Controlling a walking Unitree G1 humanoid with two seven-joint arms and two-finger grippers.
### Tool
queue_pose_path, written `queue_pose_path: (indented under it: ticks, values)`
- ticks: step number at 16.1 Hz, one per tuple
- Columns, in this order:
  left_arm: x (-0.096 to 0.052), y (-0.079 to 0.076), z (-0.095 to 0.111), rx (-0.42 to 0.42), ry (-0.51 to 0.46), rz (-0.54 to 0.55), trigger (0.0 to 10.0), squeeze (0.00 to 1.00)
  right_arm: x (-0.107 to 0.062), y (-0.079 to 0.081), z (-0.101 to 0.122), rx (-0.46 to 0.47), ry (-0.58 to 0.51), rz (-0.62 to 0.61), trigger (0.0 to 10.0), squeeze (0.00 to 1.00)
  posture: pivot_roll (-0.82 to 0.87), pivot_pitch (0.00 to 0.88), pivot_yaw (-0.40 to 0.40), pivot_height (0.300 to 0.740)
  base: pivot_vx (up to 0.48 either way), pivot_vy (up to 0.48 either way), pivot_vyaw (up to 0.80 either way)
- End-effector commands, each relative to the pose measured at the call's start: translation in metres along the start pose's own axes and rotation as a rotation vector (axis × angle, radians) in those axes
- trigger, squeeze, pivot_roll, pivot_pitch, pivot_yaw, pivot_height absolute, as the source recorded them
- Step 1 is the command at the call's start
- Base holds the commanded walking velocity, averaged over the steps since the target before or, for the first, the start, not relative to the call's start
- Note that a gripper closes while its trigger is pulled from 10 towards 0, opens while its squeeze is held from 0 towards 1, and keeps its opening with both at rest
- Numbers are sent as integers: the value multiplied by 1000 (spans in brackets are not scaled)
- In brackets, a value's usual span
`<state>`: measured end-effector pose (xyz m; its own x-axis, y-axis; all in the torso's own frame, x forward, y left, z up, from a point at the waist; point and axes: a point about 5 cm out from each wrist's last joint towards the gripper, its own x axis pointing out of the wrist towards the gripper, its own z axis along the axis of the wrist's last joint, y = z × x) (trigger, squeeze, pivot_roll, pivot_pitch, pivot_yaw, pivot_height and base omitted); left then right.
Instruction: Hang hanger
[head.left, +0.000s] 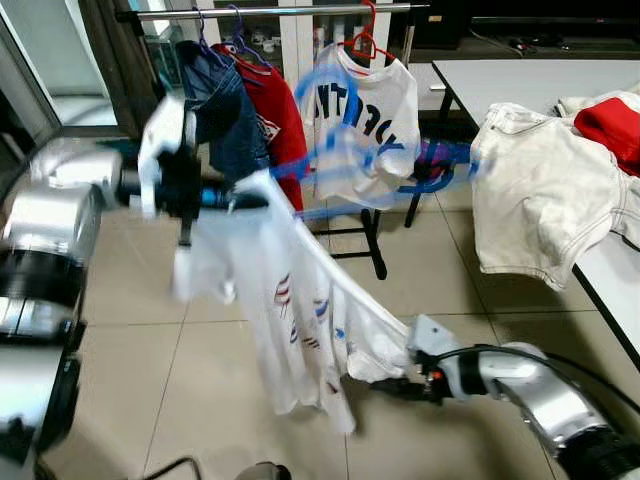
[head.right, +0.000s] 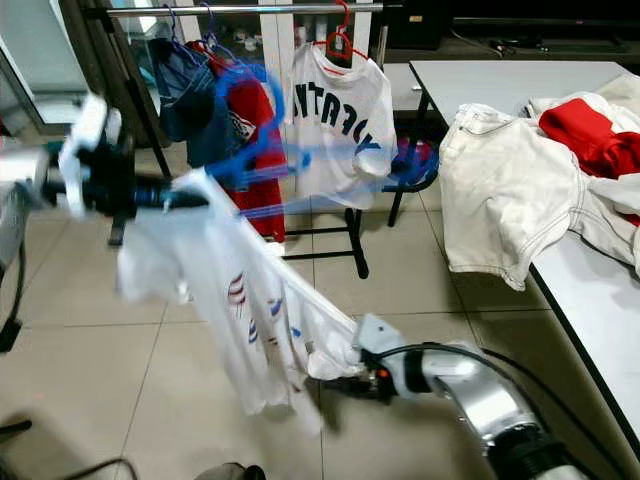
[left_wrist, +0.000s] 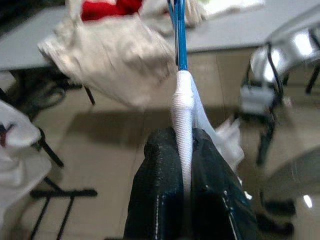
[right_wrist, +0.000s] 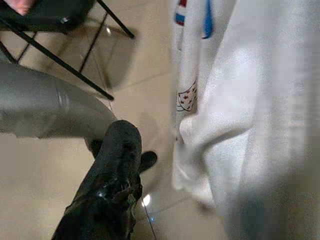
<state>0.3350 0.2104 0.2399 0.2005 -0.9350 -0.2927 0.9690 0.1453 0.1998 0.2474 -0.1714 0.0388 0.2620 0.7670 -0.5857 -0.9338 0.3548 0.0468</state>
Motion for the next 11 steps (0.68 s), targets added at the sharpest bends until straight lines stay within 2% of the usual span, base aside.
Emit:
queue_pose_path:
  ticks: [1, 2, 3, 8, 10, 11]
  values:
    - [-5, -3, 1, 38, 26, 9, 0, 0, -9, -4, -6, -1, 25, -26, 1843, 0, -123, 0, 69, 740, 0, 0, 0]
    - [-5, -4, -1, 36, 33, 13, 0, 0, -11, -4, -8, 0, 28, -25, 1569, 0, -124, 0, 67, 740, 0, 0, 0]
    - [-6, -6, -5, 30, 42, 19, 0, 0, -13, -4, -9, 2, 34, -23, 0, 0, -126, 0, 64, 740, 0, 0, 0]
    - [-12, -18, -17, 19, 78, 48, 0, 0, -18, -10, -12, -3, 49, -47, 0, 0, -130, 0, 58, 740, 0, 0, 0]
    - [-10, -31, -27, 4, 92, 28, 0, 0, -24, -22, -11, -20, 44, -145, 0, 0, -136, 0, 61, 740, 0, 0, 0]
    - [-10, -33, -28, 2, 94, 25, 0, 0, -25, -24, -10, -25, 42, -160, 0, 0, -137, 0, 61, 740, 0, 0, 0]
